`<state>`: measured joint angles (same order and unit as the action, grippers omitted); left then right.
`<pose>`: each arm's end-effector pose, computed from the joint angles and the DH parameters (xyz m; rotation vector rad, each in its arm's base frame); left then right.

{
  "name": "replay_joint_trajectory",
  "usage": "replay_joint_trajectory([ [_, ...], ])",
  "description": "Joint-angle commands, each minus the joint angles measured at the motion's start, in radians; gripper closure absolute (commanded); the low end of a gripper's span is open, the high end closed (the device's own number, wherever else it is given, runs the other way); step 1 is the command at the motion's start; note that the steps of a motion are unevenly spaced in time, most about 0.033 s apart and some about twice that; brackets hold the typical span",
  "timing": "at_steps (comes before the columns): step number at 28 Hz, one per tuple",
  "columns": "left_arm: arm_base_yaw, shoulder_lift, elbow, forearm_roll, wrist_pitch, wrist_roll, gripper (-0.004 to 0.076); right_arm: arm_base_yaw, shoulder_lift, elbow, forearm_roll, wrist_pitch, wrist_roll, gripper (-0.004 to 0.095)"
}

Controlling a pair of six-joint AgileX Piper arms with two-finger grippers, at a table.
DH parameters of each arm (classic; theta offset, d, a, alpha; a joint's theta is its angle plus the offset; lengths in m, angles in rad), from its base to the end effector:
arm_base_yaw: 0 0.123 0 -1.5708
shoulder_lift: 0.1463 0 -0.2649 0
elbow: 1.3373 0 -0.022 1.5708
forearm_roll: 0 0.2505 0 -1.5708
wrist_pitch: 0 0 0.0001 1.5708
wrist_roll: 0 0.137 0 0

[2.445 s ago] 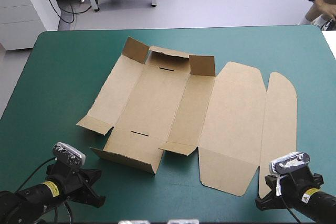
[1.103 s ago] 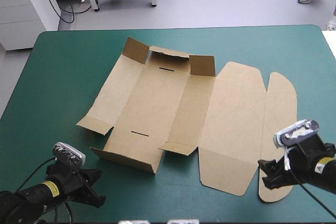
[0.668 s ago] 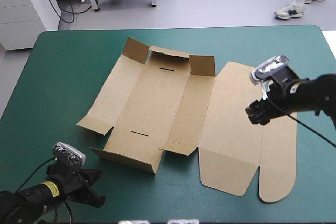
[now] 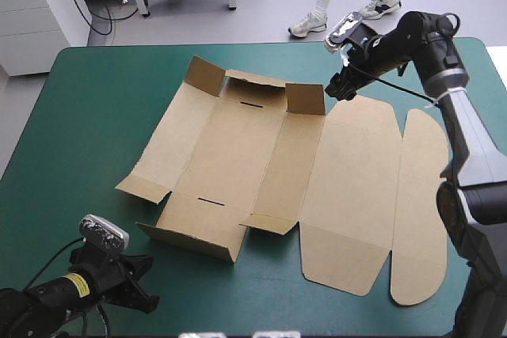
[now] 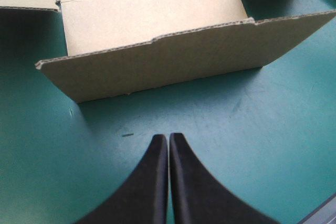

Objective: Fold the box

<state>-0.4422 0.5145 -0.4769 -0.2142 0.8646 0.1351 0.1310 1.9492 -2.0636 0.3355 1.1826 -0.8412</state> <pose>0.1114 -0.0773 0.2226 0.5967 2.3234 -0.4049 0.4391 0.1000 0.3170 -1.1187 2.2044 0.1473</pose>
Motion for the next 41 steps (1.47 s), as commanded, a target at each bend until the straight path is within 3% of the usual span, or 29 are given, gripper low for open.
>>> replay_joint_trajectory([
  [1, -0.003, 0.004, -0.032, -0.018, -0.054, 0.000, 0.0731, 0.032, 0.059, -0.140, 0.021, -0.036, -0.067, 0.0161],
  [6, -0.003, 0.004, -0.032, -0.018, -0.054, 0.000, 0.0731, 0.128, 0.184, -0.210, -0.026, -0.100, -0.096, 0.0161],
  [13, -0.003, 0.004, -0.032, -0.016, -0.054, 0.000, 0.0731, 0.217, 0.266, -0.210, -0.233, -0.184, -0.101, 0.0161],
  [26, -0.003, 0.004, -0.032, -0.016, -0.049, 0.000, 0.0731, 0.215, 0.284, -0.210, -0.250, -0.188, -0.078, 0.0188],
  [30, -0.003, 0.004, -0.032, -0.016, -0.049, 0.000, 0.0731, 0.215, 0.284, -0.210, -0.250, -0.166, -0.078, 0.0359],
  [37, -0.003, 0.004, -0.032, -0.016, -0.051, 0.000, 0.0731, 0.215, 0.284, -0.210, -0.254, -0.148, -0.078, 0.0790],
  [40, -0.003, 0.004, -0.032, -0.016, -0.051, 0.000, 0.0731, 0.215, 0.284, -0.210, -0.254, -0.141, -0.078, 0.0933],
  [41, -0.003, 0.004, -0.032, -0.016, -0.051, 0.000, 0.0731, 0.215, 0.284, -0.210, -0.254, -0.141, -0.078, 0.0926],
])
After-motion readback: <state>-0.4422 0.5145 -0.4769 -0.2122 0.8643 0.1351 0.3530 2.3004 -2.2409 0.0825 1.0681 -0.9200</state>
